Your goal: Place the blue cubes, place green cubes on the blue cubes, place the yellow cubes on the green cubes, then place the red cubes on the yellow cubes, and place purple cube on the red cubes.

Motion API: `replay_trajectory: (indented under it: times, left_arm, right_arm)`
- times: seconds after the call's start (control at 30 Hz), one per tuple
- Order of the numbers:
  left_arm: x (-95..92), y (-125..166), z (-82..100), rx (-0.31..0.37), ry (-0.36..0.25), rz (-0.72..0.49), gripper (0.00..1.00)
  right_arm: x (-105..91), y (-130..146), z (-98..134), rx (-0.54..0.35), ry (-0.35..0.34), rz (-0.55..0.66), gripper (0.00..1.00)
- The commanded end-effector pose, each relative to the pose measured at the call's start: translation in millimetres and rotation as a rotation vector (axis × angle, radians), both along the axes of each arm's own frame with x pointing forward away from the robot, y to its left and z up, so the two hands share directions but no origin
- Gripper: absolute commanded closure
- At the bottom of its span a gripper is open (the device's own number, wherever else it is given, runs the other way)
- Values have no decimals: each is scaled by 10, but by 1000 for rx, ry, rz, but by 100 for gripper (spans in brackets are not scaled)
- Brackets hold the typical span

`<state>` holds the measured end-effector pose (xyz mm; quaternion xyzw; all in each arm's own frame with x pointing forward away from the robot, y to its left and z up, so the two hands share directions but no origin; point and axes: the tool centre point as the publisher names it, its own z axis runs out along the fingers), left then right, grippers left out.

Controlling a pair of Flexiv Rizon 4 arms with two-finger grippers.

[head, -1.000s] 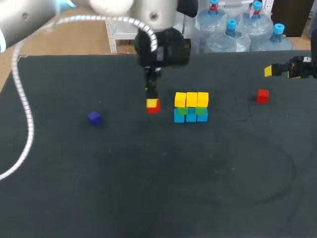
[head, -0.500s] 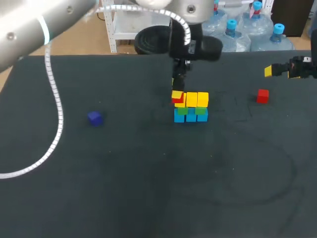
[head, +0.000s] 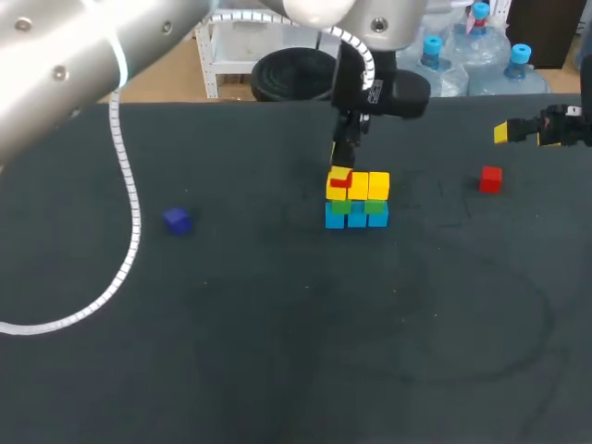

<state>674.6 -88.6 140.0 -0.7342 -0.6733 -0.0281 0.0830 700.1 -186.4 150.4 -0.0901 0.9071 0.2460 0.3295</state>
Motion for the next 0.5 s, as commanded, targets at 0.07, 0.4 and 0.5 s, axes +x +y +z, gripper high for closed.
replay_trajectory:
  times: [0.07, 0.4, 0.5]
  left_arm:
    - [116, -65, -45, 7, 13, -3, 100]
    - [269, -150, -154, -3, 11, -12, 100]
    - [311, -163, -184, 1, 9, -19, 100]
  right_arm:
    - [1, 2, -3, 0, 0, -1, 0]
    - [1, 2, -3, 0, 0, -1, 0]
    - [1, 2, -3, 0, 0, -1, 0]
